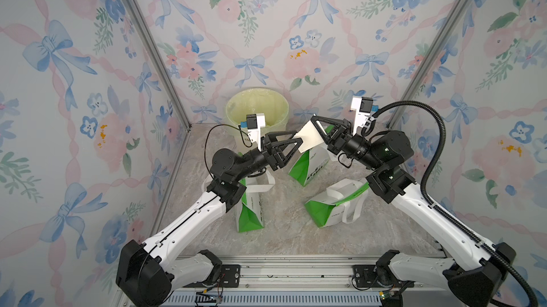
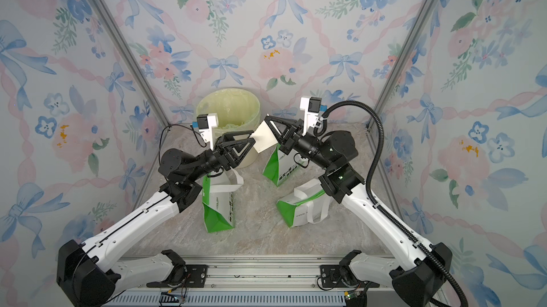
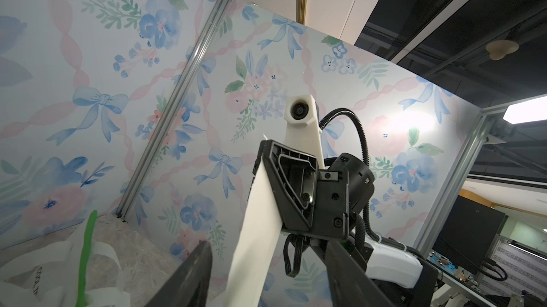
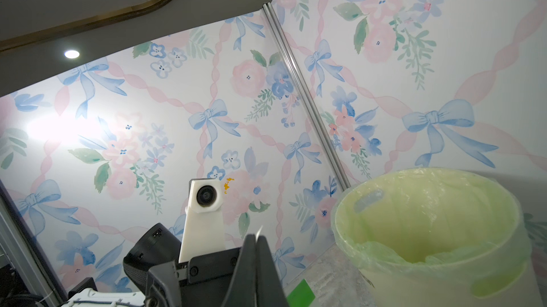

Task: Shred takeout receipts and throw away
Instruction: Shred the takeout receipt.

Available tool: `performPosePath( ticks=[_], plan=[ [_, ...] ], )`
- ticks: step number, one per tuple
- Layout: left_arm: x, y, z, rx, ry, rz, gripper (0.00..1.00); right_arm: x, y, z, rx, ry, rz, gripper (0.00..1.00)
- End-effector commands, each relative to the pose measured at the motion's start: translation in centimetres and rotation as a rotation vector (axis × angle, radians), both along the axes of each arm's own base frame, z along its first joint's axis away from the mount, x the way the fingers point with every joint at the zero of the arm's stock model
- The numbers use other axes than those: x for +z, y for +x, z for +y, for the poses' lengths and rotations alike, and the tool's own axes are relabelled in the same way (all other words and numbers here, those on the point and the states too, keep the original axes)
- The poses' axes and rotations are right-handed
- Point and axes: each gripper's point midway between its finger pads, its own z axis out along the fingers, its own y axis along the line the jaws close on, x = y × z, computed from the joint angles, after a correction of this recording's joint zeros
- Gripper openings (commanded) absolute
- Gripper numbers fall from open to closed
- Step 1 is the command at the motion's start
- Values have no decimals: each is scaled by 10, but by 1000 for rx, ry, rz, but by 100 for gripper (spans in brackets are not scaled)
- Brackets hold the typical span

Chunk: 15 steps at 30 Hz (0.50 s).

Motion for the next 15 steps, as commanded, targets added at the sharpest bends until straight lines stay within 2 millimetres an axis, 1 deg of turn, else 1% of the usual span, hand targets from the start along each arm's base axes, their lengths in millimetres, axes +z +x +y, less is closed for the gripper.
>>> performPosePath(
  ticks=[1,3,8,15],
  plan=[
    [-1,1,-3,-23,-22,13,56,7,-1,-2,20,54,-13,0],
    [-3,4,-4,-21,-25,25,50,6,-1,-2,21,55,-12,0],
    [-4,8,-8,-27,-27,39,41,3,0,-1,26,63,-5,0],
    [1,4,-6,-34,-38,31,28,-3,3,3,32,61,7,0]
  ],
)
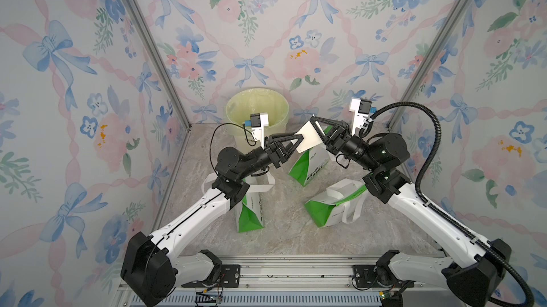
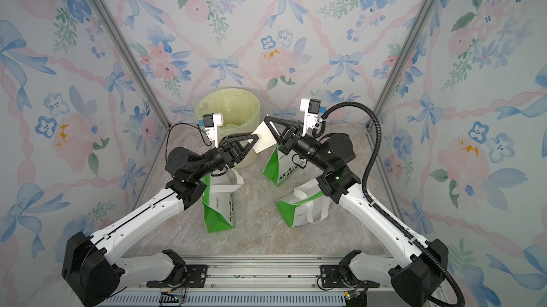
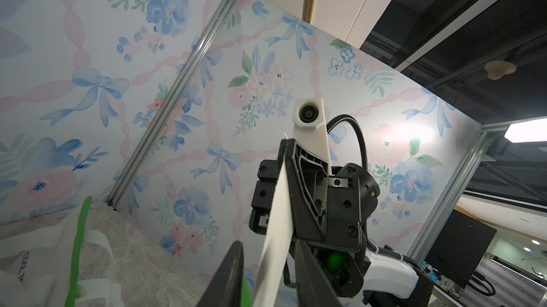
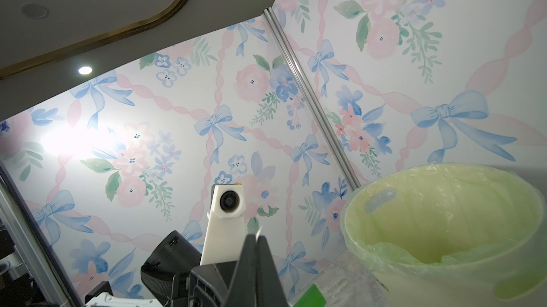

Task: Shred takeout receipts and throw away
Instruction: Shred the takeout receipt.

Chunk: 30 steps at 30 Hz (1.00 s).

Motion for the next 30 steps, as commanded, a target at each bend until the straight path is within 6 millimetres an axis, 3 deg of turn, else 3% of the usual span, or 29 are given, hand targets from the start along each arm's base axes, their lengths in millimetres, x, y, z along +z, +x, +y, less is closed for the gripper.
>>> performPosePath(
  ticks=[1,9,13,14,16,18,24,30],
  plan=[
    [12,-8,2,-12,-29,-39,26,4,-1,1,11,23,-25,0],
    [17,-10,3,-15,-51,-46,0,-1,0,3,13,13,-18,0],
    [18,-6,8,31,-63,-52,0,-10,-1,5,2,-36,-21,0],
    [18,-5,10,47,-62,-62,0,-13,-2,4,-7,-68,-31,4],
    [18,-5,12,83,-50,-99,0,-20,-3,1,-52,-180,-53,42],
    [9,-2,11,119,8,-136,0,-31,-4,-6,-85,-310,-58,60],
    [-28,3,1,206,273,-328,0,-63,-17,-28,-32,-644,-1,74],
    [-43,-4,-9,189,405,-530,0,-76,-37,-32,78,-801,24,80]
  ],
)
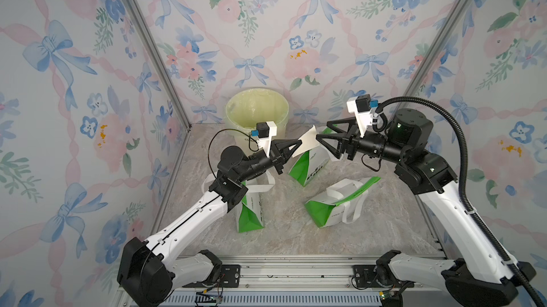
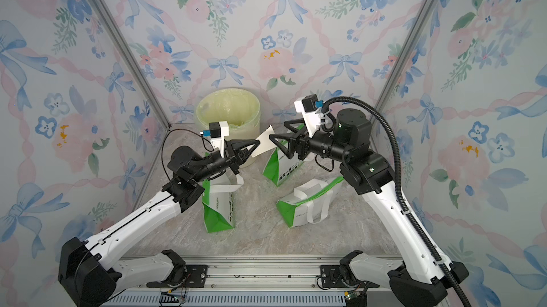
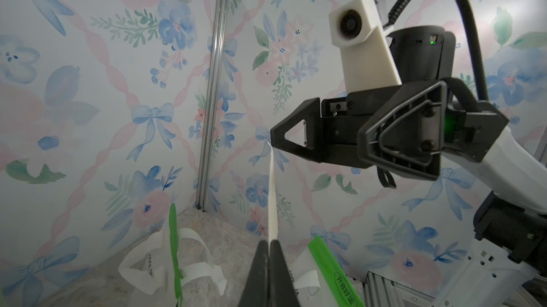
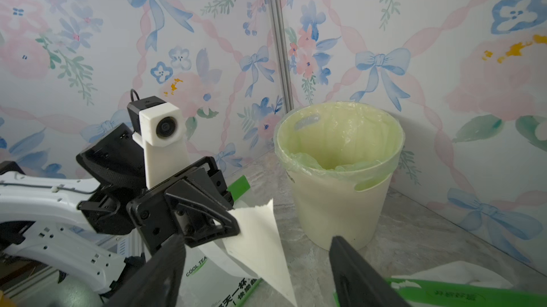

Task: Shred takeout receipts and throw away
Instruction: Shred the takeout receipt.

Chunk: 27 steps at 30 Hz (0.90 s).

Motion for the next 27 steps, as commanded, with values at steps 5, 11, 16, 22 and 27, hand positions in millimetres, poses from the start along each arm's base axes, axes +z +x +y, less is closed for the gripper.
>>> performPosePath(
  ticks=[5,11,16,22,27],
  plan=[
    [-17,-16,-12,-72,169,-217,0,-49,-25,-2,128,-199,97,81],
    [-22,-29,-19,-159,186,-247,0,-61,-24,2,134,-252,82,81],
    [-25,-38,-25,-185,188,-255,0,-67,-30,12,183,-269,81,72],
    [-25,-42,-28,-189,189,-263,0,-69,-37,15,222,-258,112,53],
    [-24,-42,-29,-187,189,-269,0,-69,-40,18,242,-239,131,37]
  ],
)
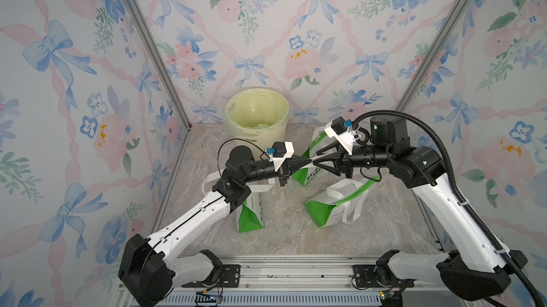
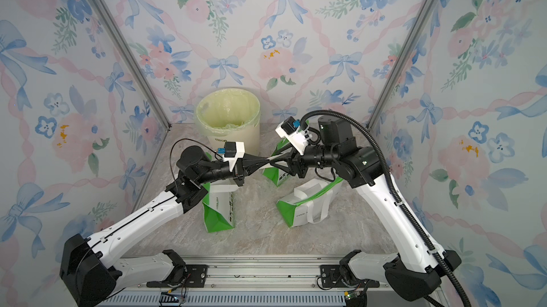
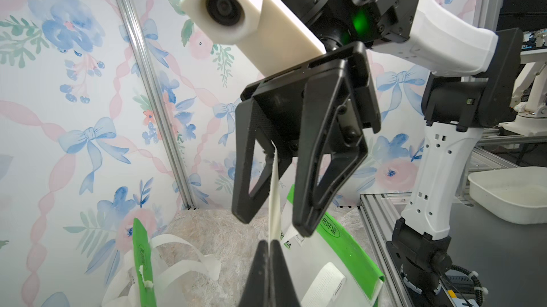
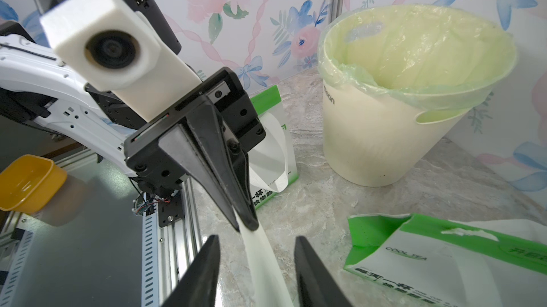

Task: Shred takeout receipts and throw away
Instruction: Shred the takeout receipt.

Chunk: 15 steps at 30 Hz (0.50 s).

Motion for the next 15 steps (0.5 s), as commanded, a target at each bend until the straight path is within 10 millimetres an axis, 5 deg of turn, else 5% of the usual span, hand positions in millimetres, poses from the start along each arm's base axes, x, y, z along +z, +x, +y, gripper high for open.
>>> performPosePath(
  ticks=[1,7,15],
  plan=[
    [4,-4,-2,-13,2,-27,0,2,-8,5,37,19,28,34],
    [4,-1,-2,7,7,-40,0,2,-7,7,37,37,43,32],
    [1,3,-2,32,26,-56,0,1,-6,11,41,45,68,6]
  ],
)
